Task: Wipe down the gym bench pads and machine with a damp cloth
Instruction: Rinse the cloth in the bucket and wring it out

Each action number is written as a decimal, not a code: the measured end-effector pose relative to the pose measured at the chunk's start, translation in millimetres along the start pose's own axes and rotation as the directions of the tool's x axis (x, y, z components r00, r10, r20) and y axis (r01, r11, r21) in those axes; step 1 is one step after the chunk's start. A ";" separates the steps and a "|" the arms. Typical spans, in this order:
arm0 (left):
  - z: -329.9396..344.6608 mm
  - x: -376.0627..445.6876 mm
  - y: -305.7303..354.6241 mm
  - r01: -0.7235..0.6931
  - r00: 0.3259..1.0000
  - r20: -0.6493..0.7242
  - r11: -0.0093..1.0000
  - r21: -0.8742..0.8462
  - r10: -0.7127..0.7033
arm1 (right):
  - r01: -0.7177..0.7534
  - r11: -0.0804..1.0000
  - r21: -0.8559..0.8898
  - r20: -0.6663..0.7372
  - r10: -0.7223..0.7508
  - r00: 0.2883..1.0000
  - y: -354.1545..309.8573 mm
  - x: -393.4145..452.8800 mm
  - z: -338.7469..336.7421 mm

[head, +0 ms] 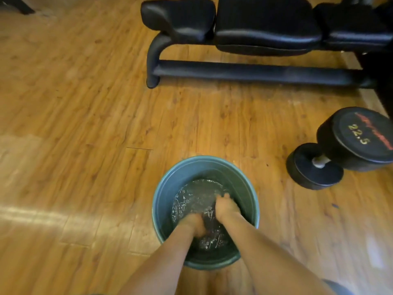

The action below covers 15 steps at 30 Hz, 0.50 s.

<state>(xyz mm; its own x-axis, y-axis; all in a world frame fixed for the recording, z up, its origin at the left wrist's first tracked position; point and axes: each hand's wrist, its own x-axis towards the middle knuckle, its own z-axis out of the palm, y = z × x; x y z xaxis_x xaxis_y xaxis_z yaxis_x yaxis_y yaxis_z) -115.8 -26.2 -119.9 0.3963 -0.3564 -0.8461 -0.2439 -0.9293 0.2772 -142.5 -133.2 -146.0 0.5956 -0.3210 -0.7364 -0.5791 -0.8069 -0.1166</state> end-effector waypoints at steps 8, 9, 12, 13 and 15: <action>-20.3 27.8 -3.8 0.112 0.940 -0.167 0.730 -0.674 -0.298 | 0.032 0.963 0.266 -0.093 -0.007 0.996 -6.1 7.0 -31.7; -21.8 29.0 -4.6 0.116 0.932 -0.165 0.698 -0.707 -0.322 | 0.027 0.965 0.261 -0.058 -0.012 0.998 -5.3 7.0 -31.6; -24.4 24.6 -2.0 0.143 0.934 -0.056 0.514 -0.846 -0.353 | 0.011 0.886 0.464 -0.088 0.034 0.996 -5.1 0.6 -37.8; -25.2 21.5 0.8 0.146 0.952 0.031 0.362 -0.921 -0.304 | 0.037 0.836 0.548 -0.114 0.031 0.993 -6.0 -4.0 -43.6; -27.6 12.6 8.4 0.140 0.983 0.132 0.053 -0.989 -0.126 | 0.108 0.719 0.686 -0.079 -0.074 0.994 -8.2 -11.2 -53.9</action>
<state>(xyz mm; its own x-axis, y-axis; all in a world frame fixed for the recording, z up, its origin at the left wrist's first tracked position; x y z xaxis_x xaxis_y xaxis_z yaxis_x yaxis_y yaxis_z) -88.5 -41.2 -115.7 0.3034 -0.2208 -0.9269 0.9176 -0.1942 0.3467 -114.5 -149.7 -100.9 0.6790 -0.2987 -0.6706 -0.7341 -0.2747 -0.6210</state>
